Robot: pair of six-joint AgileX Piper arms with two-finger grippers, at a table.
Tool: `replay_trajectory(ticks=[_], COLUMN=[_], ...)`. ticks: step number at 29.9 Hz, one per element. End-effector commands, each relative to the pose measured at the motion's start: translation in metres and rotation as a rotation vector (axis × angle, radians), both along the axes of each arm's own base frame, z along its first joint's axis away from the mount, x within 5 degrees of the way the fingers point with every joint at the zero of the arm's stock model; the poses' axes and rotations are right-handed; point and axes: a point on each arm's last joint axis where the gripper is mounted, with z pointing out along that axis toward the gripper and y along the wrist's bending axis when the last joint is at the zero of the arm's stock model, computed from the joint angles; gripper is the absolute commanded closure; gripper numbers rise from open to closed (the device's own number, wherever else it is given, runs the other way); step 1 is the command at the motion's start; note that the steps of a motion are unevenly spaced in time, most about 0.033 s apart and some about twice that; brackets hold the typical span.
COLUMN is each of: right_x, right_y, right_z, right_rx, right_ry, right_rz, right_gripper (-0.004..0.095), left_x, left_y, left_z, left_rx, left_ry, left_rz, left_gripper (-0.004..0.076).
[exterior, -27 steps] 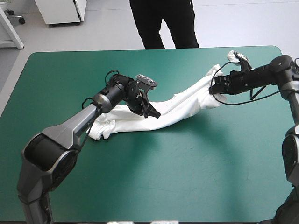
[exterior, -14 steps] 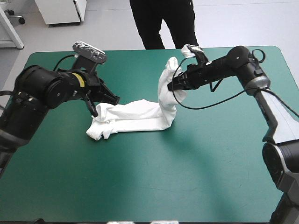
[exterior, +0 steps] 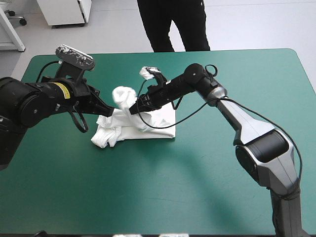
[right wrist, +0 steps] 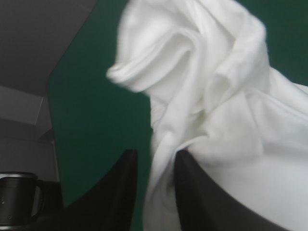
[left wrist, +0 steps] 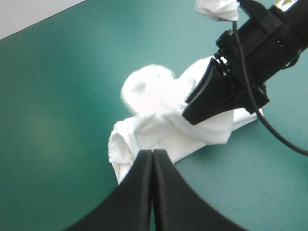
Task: Fold the cloth
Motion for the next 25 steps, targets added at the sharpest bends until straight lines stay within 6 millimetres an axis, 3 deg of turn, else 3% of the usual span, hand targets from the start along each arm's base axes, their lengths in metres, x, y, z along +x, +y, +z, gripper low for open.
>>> replay_trajectory(ticks=[1, 7, 12, 17, 21, 25], right_x=[-0.016, -0.013, 0.003, 0.010, 0.008, 0.011], right_y=[0.011, 0.006, -0.024, -0.060, -0.080, -0.087], right_z=[0.049, 0.066, 0.070, 0.075, 0.070, 0.043], right_rx=[0.127, 0.092, -0.035, -0.266, -0.370, -0.396], right_ry=[-0.053, -0.120, -0.119, -0.175, -0.172, -0.073], right_rz=[0.098, 0.092, -0.033, -0.200, -0.255, -0.254], right_gripper=[0.0486, 0.0453, 0.0452, 0.0441, 0.0390, 0.0333], left_x=[-0.010, -0.010, -0.015, -0.032, -0.043, -0.048], left_y=[0.008, 0.010, 0.013, 0.024, 0.032, 0.036], left_z=[0.013, 0.013, 0.014, 0.025, 0.032, 0.035], left_rx=[-0.019, 0.003, 0.002, -0.027, -0.051, -0.056], left_ry=[-0.044, -0.050, -0.040, -0.086, -0.120, -0.137], left_rz=[0.014, 0.028, 0.030, 0.030, 0.051, 0.059], left_gripper=[0.0733, 0.0733, 0.0733, 0.0733, 0.0733, 0.0732])
